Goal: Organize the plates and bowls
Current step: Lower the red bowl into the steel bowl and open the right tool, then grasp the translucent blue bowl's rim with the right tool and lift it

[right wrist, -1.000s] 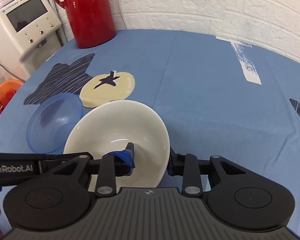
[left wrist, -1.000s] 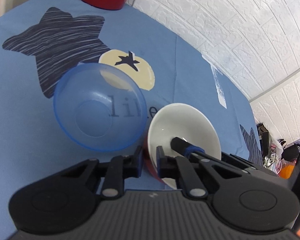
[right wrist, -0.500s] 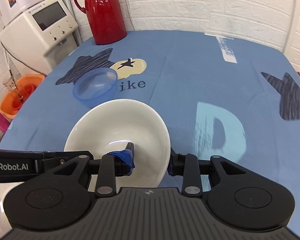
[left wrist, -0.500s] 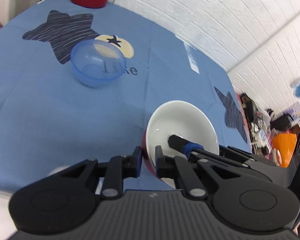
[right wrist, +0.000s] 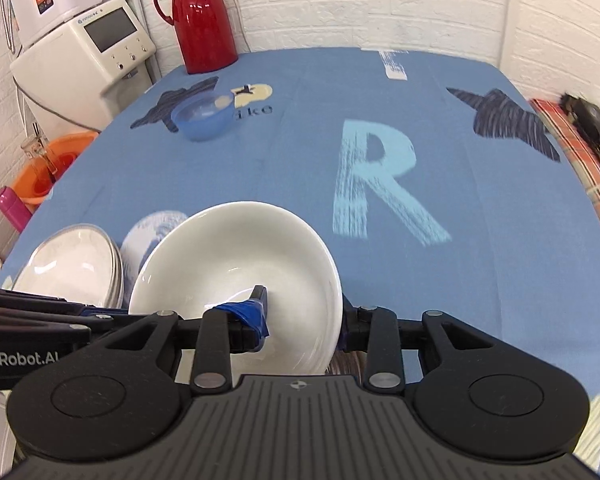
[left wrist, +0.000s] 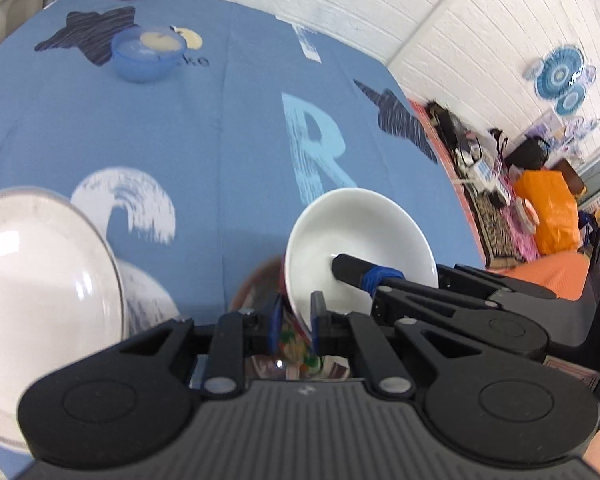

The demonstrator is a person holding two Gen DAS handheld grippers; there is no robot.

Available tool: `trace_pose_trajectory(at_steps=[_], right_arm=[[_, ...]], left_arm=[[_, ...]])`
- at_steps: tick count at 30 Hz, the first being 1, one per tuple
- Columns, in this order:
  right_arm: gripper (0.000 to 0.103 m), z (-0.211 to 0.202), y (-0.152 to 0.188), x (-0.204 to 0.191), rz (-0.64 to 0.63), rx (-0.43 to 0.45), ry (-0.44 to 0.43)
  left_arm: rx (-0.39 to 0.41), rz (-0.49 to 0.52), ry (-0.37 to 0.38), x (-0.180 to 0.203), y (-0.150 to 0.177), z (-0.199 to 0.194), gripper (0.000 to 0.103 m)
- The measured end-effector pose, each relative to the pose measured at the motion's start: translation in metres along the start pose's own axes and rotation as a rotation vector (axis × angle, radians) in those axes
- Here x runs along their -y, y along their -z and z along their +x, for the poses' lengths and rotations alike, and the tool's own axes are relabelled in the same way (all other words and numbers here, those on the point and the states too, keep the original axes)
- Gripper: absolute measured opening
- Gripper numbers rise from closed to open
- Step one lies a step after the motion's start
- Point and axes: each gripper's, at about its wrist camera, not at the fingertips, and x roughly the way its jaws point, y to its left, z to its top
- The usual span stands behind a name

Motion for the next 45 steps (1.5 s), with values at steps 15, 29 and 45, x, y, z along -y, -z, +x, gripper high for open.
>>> trace_pose_trajectory(at_steps=[15,29,45], right_arm=[[0.020,0.017,0.038,0.004,0.047,-0.054,-0.018],[0.023,-0.019,0.023,0.020,0.112,0.063,0.018],[0.026,0.039,-0.058,-0.022,0.084,-0.009,-0.090]], left_arm=[[-0.081,0.021,-0.016,-0.006,0.031,0.020,0.009],[0.059,0.051,0.036,-0.013,0.008,-0.039,0.049],[0.133,-0.122,-0.183,-0.161,-0.066,-0.053,0.051]])
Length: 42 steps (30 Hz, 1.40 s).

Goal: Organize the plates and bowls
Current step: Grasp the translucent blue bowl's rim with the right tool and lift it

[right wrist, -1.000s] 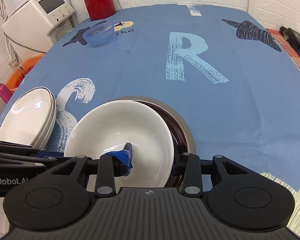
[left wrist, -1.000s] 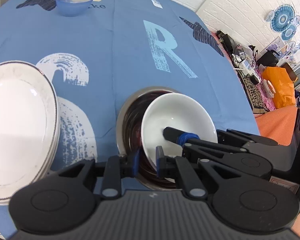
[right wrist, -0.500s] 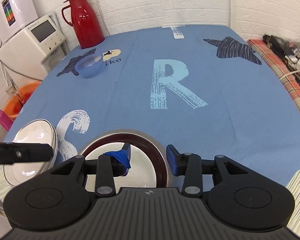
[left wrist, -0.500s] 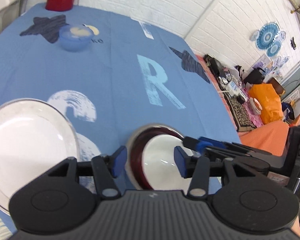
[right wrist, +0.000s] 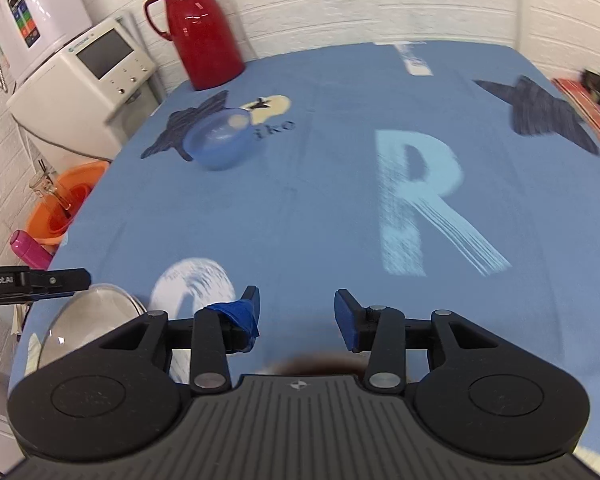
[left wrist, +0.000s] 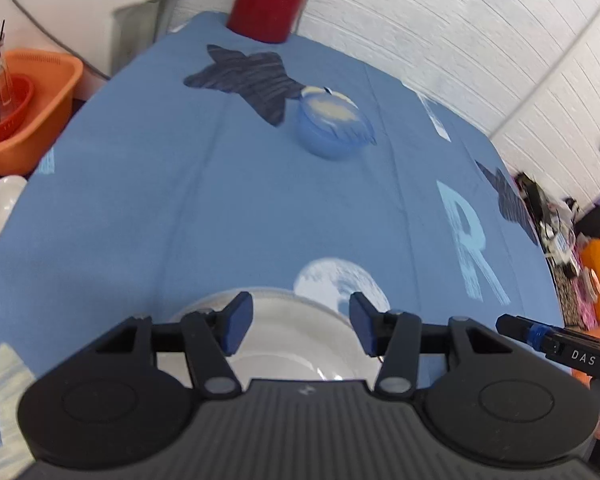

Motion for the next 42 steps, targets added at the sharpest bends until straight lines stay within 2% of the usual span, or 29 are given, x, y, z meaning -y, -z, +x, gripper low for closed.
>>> trace_pose_trajectory(at_steps=[5,12,18,20,26,30,33,36,39,40,41,42], right_arm=[[0.026,0.046,-0.051,-0.025,-0.038,-0.017,-0.010],[0.028,0.115,-0.116,-0.045,-0.024,-0.015,-0.014],[0.029,0.170,-0.154,-0.049,-0.009,-0.019,0.003],[0.029,0.188,-0.159,-0.050,-0.020,-0.036,0.019],[0.030,0.214,-0.160,-0.048,-0.039,-0.071,0.016],[0.031,0.216,-0.158,-0.045,-0.055,-0.052,0.019],[0.033,0.218,-0.156,-0.050,-0.119,-0.042,0.040],[0.036,0.220,-0.153,-0.061,-0.172,-0.053,0.109],[0.036,0.220,-0.158,-0.059,-0.140,-0.095,0.130],[0.036,0.219,-0.159,-0.059,-0.139,-0.098,0.131],[0.035,0.217,-0.157,-0.058,-0.132,-0.081,0.117],[0.033,0.214,-0.156,-0.057,-0.122,-0.062,0.087]], left_arm=[[0.013,-0.041,0.016,-0.011,-0.048,0.025,0.052],[0.020,-0.090,0.025,-0.012,-0.115,0.079,0.053],[0.017,-0.093,-0.008,-0.011,-0.152,0.129,0.054],[0.013,-0.094,-0.041,-0.012,-0.158,0.146,0.054],[-0.012,-0.102,-0.039,-0.018,-0.167,0.179,0.054],[0.018,-0.077,-0.058,-0.014,-0.168,0.183,0.054],[0.025,-0.065,-0.054,-0.011,-0.166,0.184,0.054],[0.025,-0.034,-0.057,-0.004,-0.164,0.186,0.053],[0.029,-0.027,-0.062,-0.003,-0.164,0.187,0.053],[0.028,-0.029,-0.063,-0.004,-0.164,0.187,0.052],[0.030,-0.029,-0.072,-0.003,-0.163,0.187,0.043],[0.030,-0.026,-0.078,-0.003,-0.163,0.187,0.041]])
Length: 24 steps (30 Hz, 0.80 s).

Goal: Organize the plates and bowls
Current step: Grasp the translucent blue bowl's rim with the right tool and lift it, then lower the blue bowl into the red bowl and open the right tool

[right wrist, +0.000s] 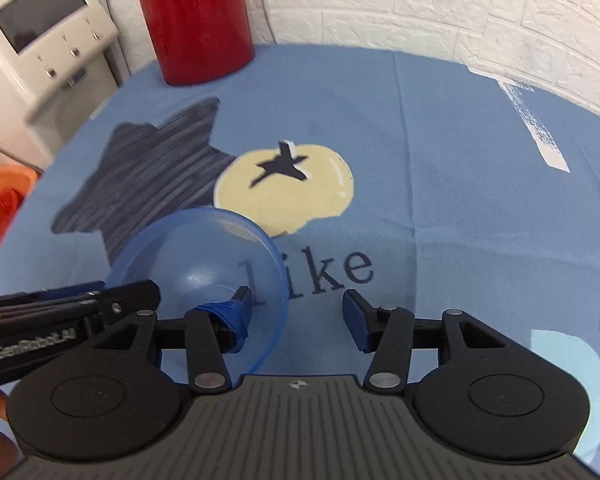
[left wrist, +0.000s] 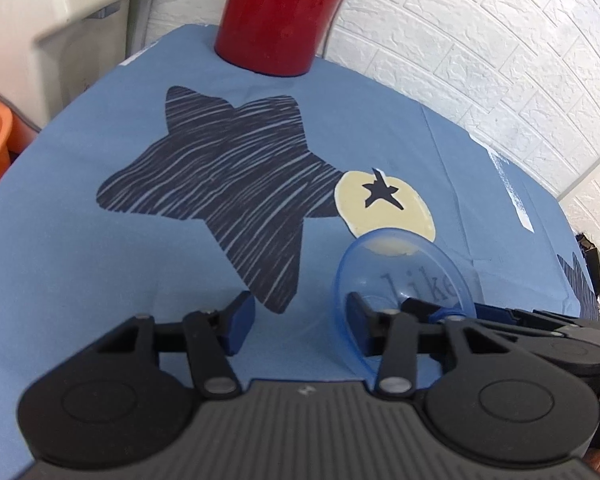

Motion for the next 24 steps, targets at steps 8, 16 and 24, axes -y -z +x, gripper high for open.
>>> trace_pose_trajectory(at_steps=[8,16,24], right_arm=[[0.008,-0.006,0.007,-0.021,-0.032,0.002,-0.104],[0.009,-0.049,0.029,-0.017,-0.019,0.000,-0.125],[0.012,-0.151,0.109,0.006,-0.018,-0.006,-0.106]], left_arm=[[-0.036,-0.008,0.019,0.001,0.005,-0.001,0.000],[-0.066,-0.015,0.086,0.007,0.023,-0.046,0.000],[-0.107,0.071,0.174,0.053,0.096,-0.124,0.000]])
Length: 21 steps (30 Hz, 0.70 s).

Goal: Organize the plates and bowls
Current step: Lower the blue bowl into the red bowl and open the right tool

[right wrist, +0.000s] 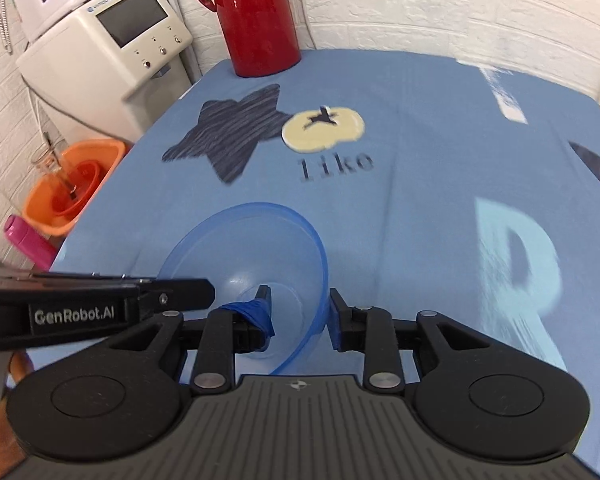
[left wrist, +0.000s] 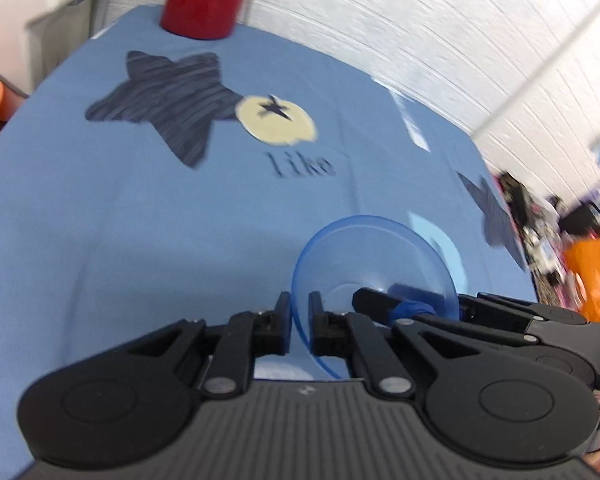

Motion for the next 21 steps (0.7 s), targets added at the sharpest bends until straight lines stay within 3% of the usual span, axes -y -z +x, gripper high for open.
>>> trace_pose_trajectory(at_steps=[5,10,16,21], right_arm=[[0.015,-0.064,0.066,0.014,0.027,0.023,0.036],[0.016,-0.102,0.119,0.031,0.086,0.046,0.075],[0.017,-0.105,0.158,0.047,0.133,0.046,0.083],[0.015,-0.097,0.168,0.056,0.156,0.057,0.068]], left_arm=[[-0.032,0.095,0.055,0.048,0.064,-0.030,0.000],[-0.048,0.217,0.070,0.097,0.124,-0.045,0.001],[-0.083,0.286,0.057,0.120,0.170,-0.038,0.001],[-0.085,0.319,0.041,0.120,0.179,-0.025,0.002]])
